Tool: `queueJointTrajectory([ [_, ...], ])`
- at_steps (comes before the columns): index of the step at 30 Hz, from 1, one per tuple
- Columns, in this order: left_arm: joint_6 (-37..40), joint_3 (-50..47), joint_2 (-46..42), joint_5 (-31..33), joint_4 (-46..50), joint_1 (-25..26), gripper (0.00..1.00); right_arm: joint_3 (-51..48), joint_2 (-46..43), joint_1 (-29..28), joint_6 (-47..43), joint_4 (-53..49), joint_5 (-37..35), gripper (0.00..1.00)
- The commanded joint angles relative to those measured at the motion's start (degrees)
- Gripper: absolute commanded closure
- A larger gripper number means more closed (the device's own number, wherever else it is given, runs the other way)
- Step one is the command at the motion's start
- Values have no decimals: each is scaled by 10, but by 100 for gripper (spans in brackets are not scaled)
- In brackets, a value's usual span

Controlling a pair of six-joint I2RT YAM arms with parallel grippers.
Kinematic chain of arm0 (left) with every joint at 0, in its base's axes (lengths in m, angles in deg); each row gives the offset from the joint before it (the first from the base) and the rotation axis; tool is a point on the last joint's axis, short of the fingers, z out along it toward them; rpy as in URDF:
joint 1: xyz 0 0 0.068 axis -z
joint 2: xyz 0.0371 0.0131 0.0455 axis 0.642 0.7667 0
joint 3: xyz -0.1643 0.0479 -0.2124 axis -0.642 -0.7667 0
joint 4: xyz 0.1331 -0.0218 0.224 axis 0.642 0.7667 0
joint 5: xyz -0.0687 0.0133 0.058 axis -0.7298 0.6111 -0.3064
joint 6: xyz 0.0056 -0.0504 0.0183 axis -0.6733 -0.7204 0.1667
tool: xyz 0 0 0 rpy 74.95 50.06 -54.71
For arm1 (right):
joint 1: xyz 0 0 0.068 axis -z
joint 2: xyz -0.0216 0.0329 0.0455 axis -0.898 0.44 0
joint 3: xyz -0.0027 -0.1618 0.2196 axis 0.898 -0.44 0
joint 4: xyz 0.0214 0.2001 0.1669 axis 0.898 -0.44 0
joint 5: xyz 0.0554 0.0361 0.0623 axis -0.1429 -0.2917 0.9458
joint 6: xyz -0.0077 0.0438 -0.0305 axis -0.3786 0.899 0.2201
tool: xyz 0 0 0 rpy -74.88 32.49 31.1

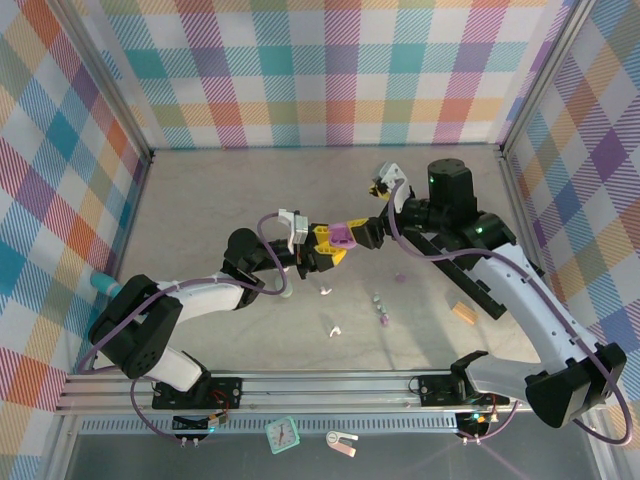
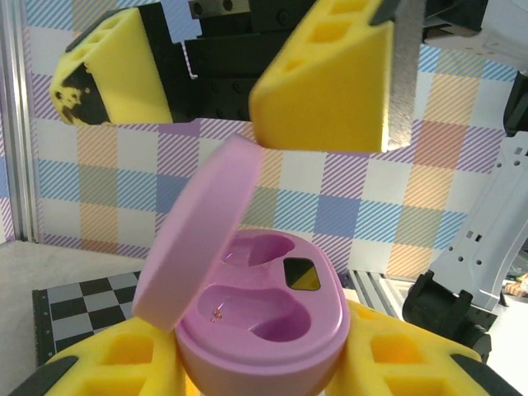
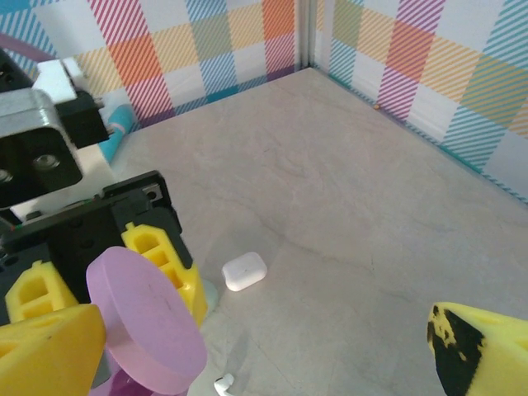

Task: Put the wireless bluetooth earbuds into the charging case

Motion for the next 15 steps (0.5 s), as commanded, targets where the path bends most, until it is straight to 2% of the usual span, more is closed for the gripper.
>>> queueJointTrajectory([
  [1, 12, -5, -19, -22, -37, 1, 78, 19, 10, 0, 18, 9, -21, 1],
  [8, 16, -7, -21, -18, -37, 1, 78, 36, 23, 0, 26, -7, -34, 1],
  [15, 18, -11, -18, -6, -36, 1, 78, 42, 12, 0, 33, -15, 7, 1],
])
